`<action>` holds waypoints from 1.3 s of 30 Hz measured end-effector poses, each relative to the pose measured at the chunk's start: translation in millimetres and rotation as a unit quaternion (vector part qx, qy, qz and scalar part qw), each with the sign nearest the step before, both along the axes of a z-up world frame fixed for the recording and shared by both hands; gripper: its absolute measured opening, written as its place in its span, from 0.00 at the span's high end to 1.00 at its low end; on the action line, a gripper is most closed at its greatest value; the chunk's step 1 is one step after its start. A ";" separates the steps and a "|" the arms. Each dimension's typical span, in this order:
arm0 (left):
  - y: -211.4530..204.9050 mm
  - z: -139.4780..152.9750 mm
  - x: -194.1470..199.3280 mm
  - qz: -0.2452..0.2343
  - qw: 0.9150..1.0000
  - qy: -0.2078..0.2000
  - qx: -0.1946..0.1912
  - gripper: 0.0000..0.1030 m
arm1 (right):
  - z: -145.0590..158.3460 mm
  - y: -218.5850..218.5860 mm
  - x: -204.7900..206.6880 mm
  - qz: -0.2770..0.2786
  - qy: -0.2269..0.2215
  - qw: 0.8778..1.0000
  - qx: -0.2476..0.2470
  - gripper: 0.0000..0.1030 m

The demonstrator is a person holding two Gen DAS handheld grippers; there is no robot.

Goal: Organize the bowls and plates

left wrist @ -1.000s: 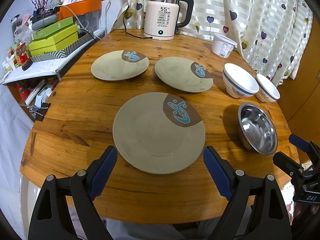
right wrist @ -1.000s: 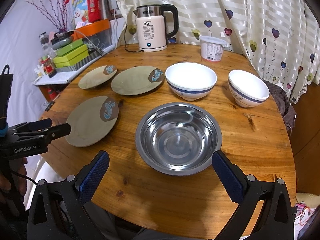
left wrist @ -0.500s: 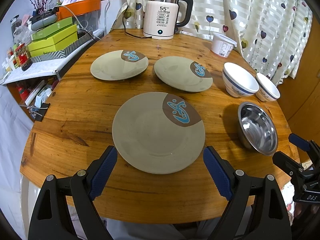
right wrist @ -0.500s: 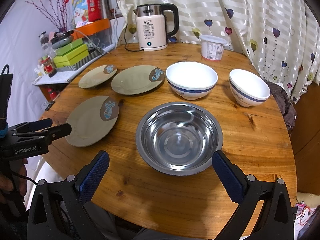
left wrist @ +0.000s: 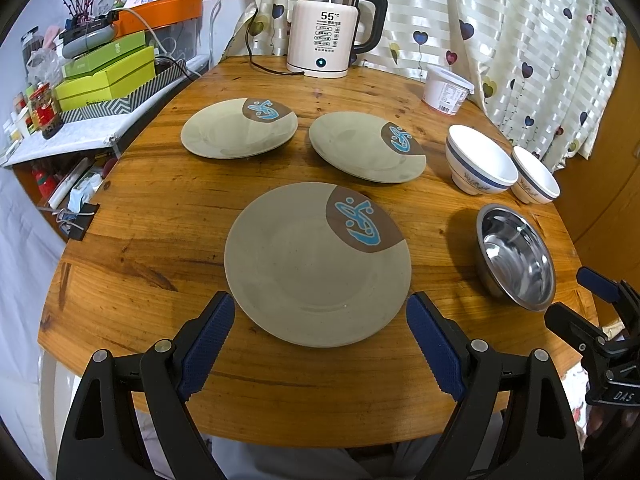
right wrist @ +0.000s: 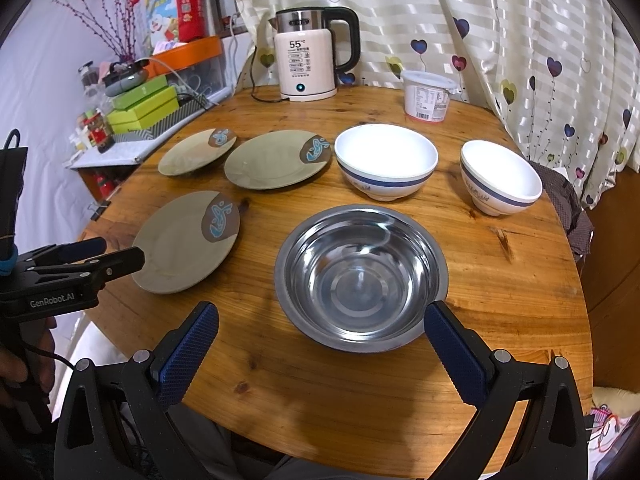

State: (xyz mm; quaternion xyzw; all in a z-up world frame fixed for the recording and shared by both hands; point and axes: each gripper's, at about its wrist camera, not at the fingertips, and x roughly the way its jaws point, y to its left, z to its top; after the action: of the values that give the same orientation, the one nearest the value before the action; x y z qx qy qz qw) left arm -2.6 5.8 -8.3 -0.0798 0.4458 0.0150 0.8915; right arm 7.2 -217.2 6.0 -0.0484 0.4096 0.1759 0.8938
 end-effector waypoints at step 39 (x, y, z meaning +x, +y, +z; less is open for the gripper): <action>17.5 -1.7 6.9 0.008 1.000 -0.003 -0.005 0.14 | 6.1 19.7 12.8 0.020 -0.001 1.000 0.003 0.00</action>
State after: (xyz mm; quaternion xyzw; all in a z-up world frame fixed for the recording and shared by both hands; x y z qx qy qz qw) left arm 4.3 23.3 -10.0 -0.0878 0.4420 0.0200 0.8925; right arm 20.0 -197.5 12.1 -0.0544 0.4074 0.1948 0.8906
